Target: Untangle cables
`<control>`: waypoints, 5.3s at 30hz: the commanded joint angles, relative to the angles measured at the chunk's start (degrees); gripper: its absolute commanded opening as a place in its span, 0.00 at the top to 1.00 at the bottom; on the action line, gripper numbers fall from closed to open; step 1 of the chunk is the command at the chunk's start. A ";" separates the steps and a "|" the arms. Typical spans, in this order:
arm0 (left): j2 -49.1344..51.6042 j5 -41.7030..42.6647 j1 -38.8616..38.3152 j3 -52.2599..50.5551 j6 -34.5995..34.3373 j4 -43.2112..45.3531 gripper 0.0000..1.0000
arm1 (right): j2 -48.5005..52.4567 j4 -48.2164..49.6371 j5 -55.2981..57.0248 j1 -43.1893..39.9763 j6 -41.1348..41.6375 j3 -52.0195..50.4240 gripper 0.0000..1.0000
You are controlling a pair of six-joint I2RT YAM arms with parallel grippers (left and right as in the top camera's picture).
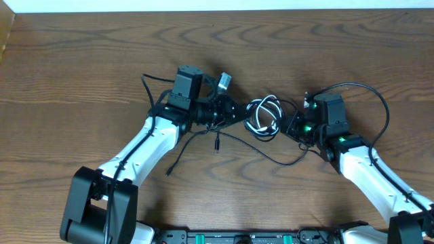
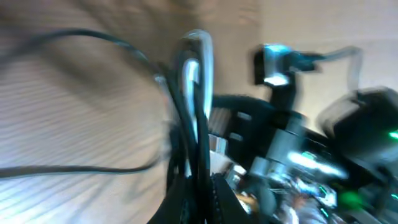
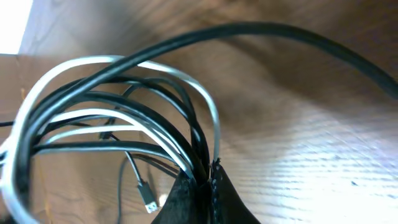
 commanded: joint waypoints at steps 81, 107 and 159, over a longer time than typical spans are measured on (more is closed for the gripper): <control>11.13 -65.88 -27.19 5.11 29.81 -0.26 0.19 | -5.77 -19.28 2.43 -14.16 -10.58 -0.11 0.66; 19.17 -66.75 -27.02 5.09 29.81 7.37 0.58 | -5.77 -21.35 2.47 -14.16 -10.60 -0.09 0.65; -5.27 -28.57 -23.52 5.09 22.21 0.11 0.92 | -5.75 -3.91 -11.80 -0.13 -0.02 -0.11 0.68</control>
